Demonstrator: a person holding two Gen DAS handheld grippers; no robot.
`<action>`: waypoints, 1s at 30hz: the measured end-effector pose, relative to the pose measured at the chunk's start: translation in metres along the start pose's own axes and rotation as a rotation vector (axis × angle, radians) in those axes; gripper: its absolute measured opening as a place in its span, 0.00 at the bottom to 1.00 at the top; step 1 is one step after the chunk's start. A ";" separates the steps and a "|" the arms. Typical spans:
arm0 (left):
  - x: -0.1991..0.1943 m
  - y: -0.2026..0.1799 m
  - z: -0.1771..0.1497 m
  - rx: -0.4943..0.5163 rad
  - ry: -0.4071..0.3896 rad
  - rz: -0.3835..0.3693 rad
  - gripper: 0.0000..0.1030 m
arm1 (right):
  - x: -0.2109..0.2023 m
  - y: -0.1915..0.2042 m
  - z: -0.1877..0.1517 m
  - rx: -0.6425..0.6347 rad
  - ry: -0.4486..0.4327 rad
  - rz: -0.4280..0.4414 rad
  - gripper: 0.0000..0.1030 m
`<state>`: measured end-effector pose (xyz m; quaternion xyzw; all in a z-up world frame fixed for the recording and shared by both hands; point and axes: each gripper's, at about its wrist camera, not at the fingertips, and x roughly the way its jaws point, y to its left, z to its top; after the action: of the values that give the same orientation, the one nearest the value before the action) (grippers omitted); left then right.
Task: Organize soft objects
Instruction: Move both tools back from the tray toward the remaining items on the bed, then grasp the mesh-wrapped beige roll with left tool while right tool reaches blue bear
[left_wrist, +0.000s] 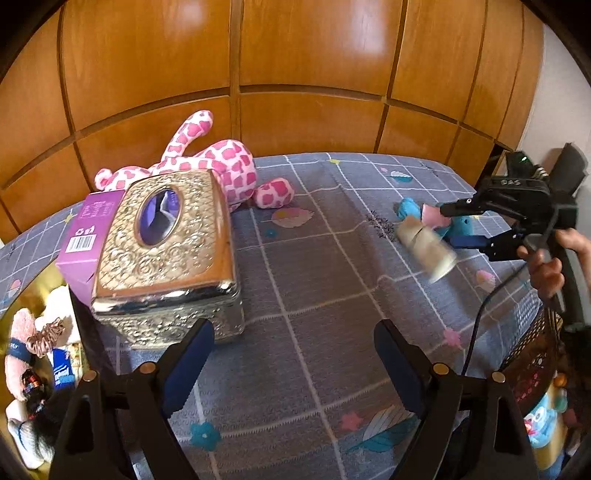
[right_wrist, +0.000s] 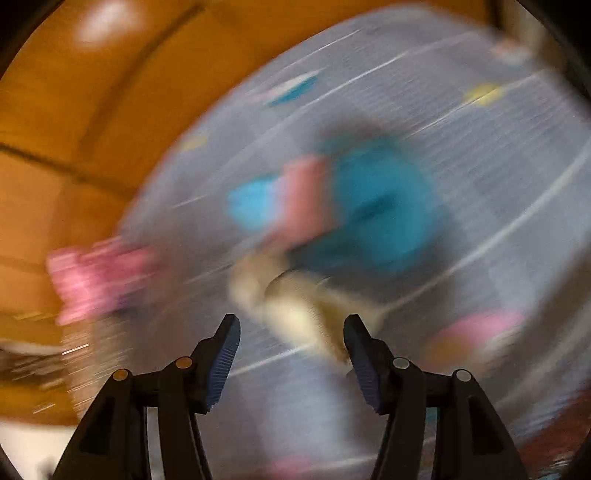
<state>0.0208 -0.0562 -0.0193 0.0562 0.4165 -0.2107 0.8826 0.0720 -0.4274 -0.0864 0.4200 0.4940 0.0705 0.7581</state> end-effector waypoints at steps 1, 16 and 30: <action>0.002 -0.002 0.003 0.001 0.000 -0.007 0.86 | -0.002 0.009 -0.004 -0.031 -0.007 0.013 0.58; 0.077 -0.071 0.051 0.070 0.081 -0.095 0.85 | -0.060 0.000 0.002 -0.092 -0.534 -0.360 0.58; 0.189 -0.152 0.076 0.208 0.245 -0.037 0.62 | -0.058 -0.025 0.012 0.061 -0.503 -0.201 0.58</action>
<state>0.1182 -0.2758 -0.1025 0.1650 0.4978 -0.2608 0.8105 0.0447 -0.4801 -0.0620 0.3958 0.3311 -0.1269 0.8471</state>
